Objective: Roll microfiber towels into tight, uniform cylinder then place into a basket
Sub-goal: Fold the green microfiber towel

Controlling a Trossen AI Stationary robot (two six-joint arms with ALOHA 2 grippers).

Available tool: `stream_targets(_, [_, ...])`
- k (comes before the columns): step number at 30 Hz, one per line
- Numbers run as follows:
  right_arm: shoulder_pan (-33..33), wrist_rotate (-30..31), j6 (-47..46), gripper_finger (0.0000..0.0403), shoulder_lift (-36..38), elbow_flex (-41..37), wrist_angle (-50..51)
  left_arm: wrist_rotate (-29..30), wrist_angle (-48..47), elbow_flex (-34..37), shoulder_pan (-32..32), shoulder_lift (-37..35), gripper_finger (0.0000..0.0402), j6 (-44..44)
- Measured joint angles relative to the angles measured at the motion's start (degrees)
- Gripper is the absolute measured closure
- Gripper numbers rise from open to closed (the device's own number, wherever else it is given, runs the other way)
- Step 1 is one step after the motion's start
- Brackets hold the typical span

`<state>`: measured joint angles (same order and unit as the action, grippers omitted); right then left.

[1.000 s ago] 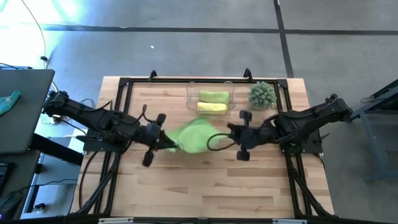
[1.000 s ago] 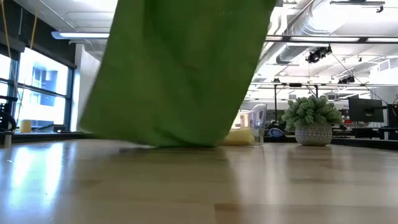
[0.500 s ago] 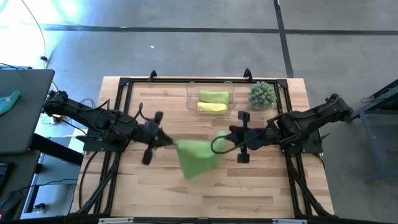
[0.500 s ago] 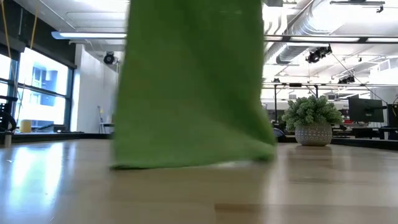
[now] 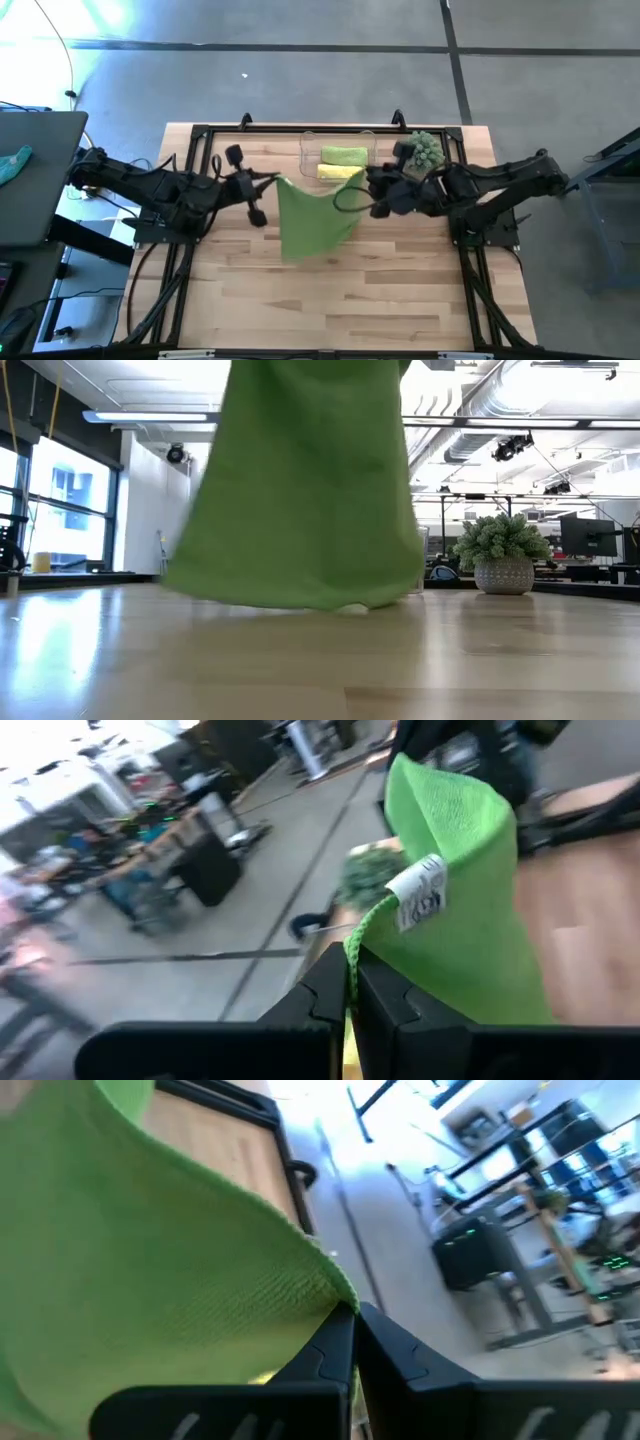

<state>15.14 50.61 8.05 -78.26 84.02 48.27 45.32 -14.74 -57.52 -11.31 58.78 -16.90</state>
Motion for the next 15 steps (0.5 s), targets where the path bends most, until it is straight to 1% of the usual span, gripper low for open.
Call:
stream_targets(3, [-1.55, 0.89, 3.82, 0.0403, 0.00, -0.02, -1.98, 1.58, 1.35, 0.00, 1.63, 0.00, 0.0401, -2.49])
stream_targets(6, [-1.97, 3.12, 7.24, 0.0403, 0.00, -0.02, -3.19, 2.01, 3.80, 0.00, 2.56, -0.25, 0.0401, -7.08])
stream_targets(10, [-1.17, 4.64, 7.51, 0.0403, 0.00, -0.04, -3.39, 2.02, 7.34, -0.02, 2.49, -0.50, 0.0401, -10.18])
stream_targets(15, [1.54, 11.35, 13.50, 0.0403, -0.02, -0.04, -4.97, 2.09, 8.49, 0.00, 1.26, -0.96, 0.0401, -14.71])
